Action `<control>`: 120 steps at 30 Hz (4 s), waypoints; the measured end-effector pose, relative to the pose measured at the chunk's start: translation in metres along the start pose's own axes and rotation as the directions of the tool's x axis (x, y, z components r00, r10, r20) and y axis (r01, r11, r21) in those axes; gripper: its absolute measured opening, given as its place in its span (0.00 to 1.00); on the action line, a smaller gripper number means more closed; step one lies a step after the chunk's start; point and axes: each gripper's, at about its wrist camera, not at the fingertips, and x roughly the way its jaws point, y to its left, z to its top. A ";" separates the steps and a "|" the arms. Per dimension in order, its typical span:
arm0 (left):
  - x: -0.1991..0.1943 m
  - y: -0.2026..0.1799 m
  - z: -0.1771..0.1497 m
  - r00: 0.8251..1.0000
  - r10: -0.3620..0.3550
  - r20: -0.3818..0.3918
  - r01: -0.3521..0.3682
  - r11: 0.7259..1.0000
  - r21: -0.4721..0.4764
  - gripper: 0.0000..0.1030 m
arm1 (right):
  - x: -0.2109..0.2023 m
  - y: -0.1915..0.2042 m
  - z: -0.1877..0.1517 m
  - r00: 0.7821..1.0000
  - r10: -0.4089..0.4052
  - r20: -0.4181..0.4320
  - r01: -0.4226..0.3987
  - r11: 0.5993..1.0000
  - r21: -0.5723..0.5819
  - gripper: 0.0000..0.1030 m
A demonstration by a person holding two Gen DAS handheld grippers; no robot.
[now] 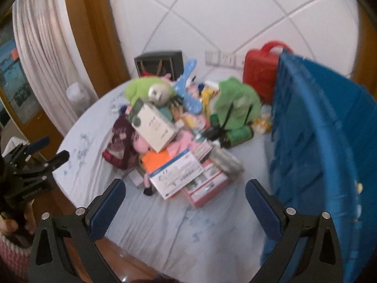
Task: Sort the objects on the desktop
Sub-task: 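Move both tools back from the crate toward the heap of items, then grasp the white-red ointment tube with the left tool while the right grasps a small white box, then lift and carry the tube and small white box over the crate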
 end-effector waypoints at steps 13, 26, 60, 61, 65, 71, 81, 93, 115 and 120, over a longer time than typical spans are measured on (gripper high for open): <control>0.130 0.034 -0.076 0.958 -0.035 -0.284 -0.008 0.989 -0.151 0.71 | 0.108 0.029 -0.021 0.987 0.096 -0.128 -0.108 0.990 -0.087 1.00; 0.216 0.037 -0.093 0.904 -0.171 -0.392 0.168 0.985 -0.041 0.47 | 0.197 0.115 -0.032 0.955 0.199 -0.220 -0.216 0.975 -0.053 0.62; 0.234 0.061 -0.096 0.909 -0.206 -0.363 0.248 0.966 0.071 0.18 | 0.297 0.151 -0.053 0.950 -0.070 -0.304 0.023 0.987 -0.156 0.60; 0.235 0.060 -0.096 0.910 -0.203 -0.362 0.244 0.967 0.073 0.18 | 0.299 0.153 -0.056 0.949 -0.068 -0.308 0.023 0.989 -0.148 0.58; 0.230 0.055 -0.097 0.913 -0.196 -0.359 0.235 0.970 0.068 0.18 | 0.299 0.153 -0.060 0.950 -0.064 -0.307 0.027 0.992 -0.121 0.45; 0.214 0.054 -0.098 0.917 -0.197 -0.347 0.238 0.968 0.079 0.17 | 0.278 0.148 -0.060 0.957 -0.048 -0.287 0.026 0.997 -0.077 0.31; 0.148 0.047 -0.064 0.947 -0.241 -0.211 0.274 0.951 0.142 0.17 | 0.199 0.149 -0.049 0.988 0.004 -0.155 -0.004 1.000 -0.006 0.30; 0.081 0.025 -0.014 0.945 -0.327 -0.012 0.320 0.914 0.251 0.17 | 0.107 0.145 -0.029 0.994 -0.090 0.063 0.088 0.995 0.039 0.30; -0.043 -0.203 0.070 0.814 -0.540 0.212 0.438 0.812 0.386 0.17 | -0.100 -0.014 -0.017 0.835 -0.393 0.386 0.366 0.919 0.144 0.30; -0.083 -0.305 0.121 0.780 -0.590 0.208 0.497 0.787 0.367 0.17 | -0.161 -0.102 -0.008 0.795 -0.439 0.420 0.416 0.897 0.151 0.30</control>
